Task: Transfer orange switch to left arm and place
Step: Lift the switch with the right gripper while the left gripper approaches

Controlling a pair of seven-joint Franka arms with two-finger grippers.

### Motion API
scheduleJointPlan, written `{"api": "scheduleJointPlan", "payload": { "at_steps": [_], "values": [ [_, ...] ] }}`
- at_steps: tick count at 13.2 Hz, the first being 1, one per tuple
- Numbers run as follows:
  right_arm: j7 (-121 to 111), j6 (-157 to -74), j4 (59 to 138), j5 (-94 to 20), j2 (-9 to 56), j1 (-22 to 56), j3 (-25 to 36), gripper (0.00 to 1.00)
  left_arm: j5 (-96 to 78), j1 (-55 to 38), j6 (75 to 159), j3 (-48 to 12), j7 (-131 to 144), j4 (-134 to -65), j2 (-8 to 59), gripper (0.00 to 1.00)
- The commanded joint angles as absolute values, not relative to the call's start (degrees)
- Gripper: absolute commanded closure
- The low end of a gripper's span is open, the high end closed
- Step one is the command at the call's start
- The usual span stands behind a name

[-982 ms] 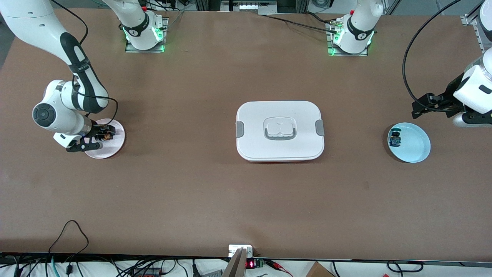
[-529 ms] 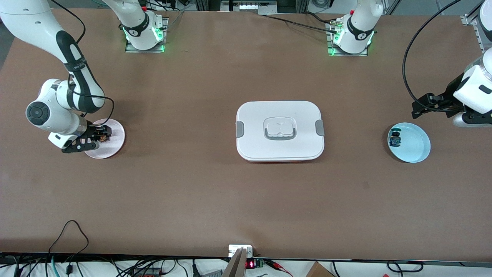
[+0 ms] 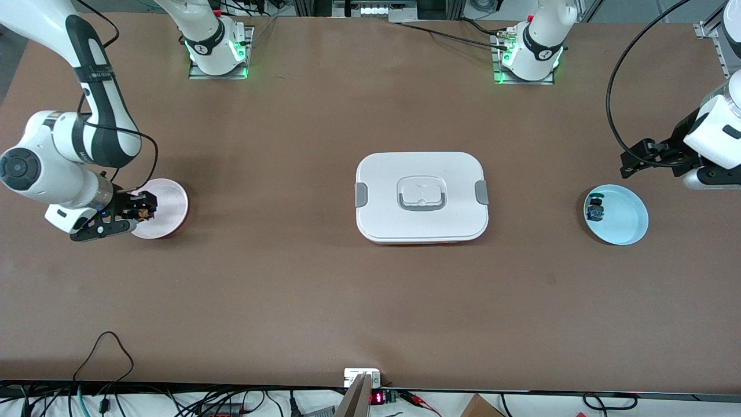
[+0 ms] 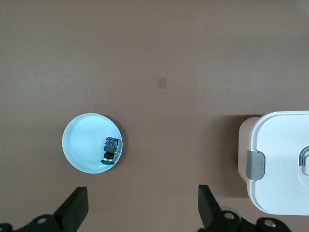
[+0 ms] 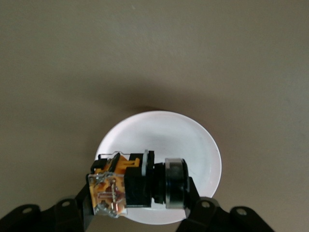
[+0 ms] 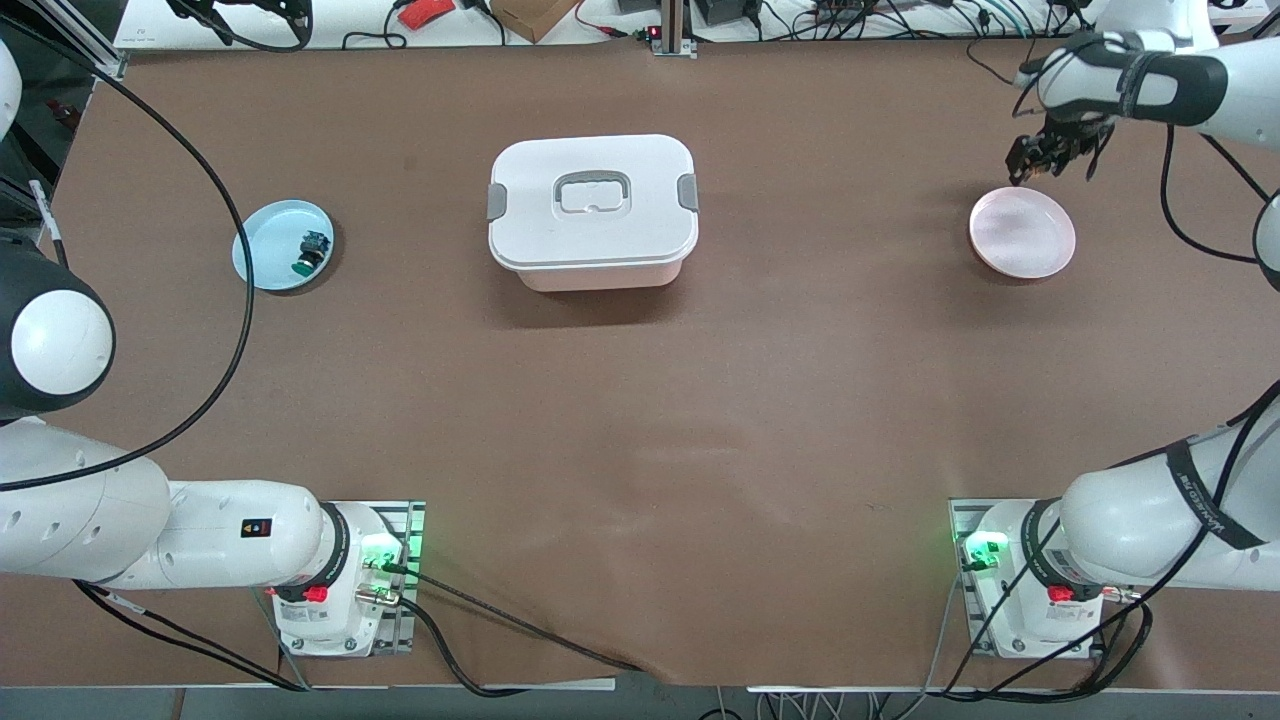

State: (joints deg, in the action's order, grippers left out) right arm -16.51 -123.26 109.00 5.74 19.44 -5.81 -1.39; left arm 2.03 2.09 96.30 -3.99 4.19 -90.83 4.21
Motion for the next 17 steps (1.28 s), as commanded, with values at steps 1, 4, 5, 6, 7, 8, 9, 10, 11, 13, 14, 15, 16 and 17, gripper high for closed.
{"api": "scheduleJointPlan", "payload": {
  "at_steps": [1, 4, 5, 6, 7, 8, 9, 10, 11, 13, 14, 15, 16, 17],
  "values": [
    [-17.2, -115.5, 102.4, 5.6, 17.9, -6.1, -6.2, 0.94, 3.0, 1.8, 94.7, -4.1, 4.0, -89.1, 5.6, 0.0],
    [-17.1, -110.2, 95.9, 1.9, 16.4, -6.0, -13.0, 0.94, 2.1, 2.5, 92.1, -4.4, 3.3, -88.9, 6.8, 0.0],
    [-17.4, -108.6, 94.8, 0.2, 15.8, -5.7, -13.6, 0.94, 1.2, 2.5, 90.1, -4.4, 2.5, -88.4, 6.8, 0.0],
    [-19.5, -106.6, 94.2, -1.7, 15.2, -5.1, -14.1, 0.94, -5.0, 2.7, 87.9, -4.0, 2.4, -87.6, 6.8, 0.0],
    [-23.5, -104.8, 93.6, -4.8, 14.5, -4.7, -14.4, 0.94, -12.8, 4.0, 85.2, -3.5, 2.5, -86.8, 6.9, 0.0],
    [-28.3, -103.9, 92.9, -9.1, 13.8, -4.4, -14.4, 0.94, -18.6, 6.7, 82.2, -3.5, 2.3, -86.7, 7.1, 0.0],
    [-32.3, -103.2, 92.8, -13.7, 12.9, -4.3, -14.4, 0.94, -25.4, 8.9, 78.9, -3.7, 2.1, -86.8, 7.9, 0.0],
    [-35.5, -102.5, 92.8, -17.5, 12.4, -4.2, -14.4, 0.94, -33.0, 10.4, 75.2, -3.6, 2.1, -86.9, 9.6, 0.0],
    [-38.6, -102.6, 92.7, -20.3, 11.7, -3.9, -14.4, 0.94, -40.9, 12.8, 72.0, -3.6, 2.0, -87.4, 11.2, 0.0],
    [-45.1, -102.9, 92.7, -23.8, 10.3, -1.0, -14.4, 0.94, -53.0, 14.4, 67.3, -3.7, 2.0, -88.6, 15.4, 0.0],
    [-47.3, -103.2, 92.7, -27.6, 10.2, 0.8, -14.4, 0.94, -56.7, 14.3, 67.0, -3.9, 2.2, -89.7, 16.3, 0.0],
    [-48.8, -104.0, 92.8, -33.9, 10.0, 2.6, -14.5, 0.94, -60.0, 14.3, 67.1, -4.1, 1.9, -91.2, 17.0, 0.0],
    [-50.2, -104.1, 93.0, -39.4, 10.1, 4.1, -14.5, 0.94, -66.3, 14.3, 67.1, -4.2, 0.7, -93.7, 18.2, 0.0],
    [-52.1, -104.2, 93.2, -44.5, 10.3, 5.3, -14.5, 0.94, -72.0, 14.2, 67.3, -4.2, -1.2, -97.2, 18.3, 0.0]
  ]
}}
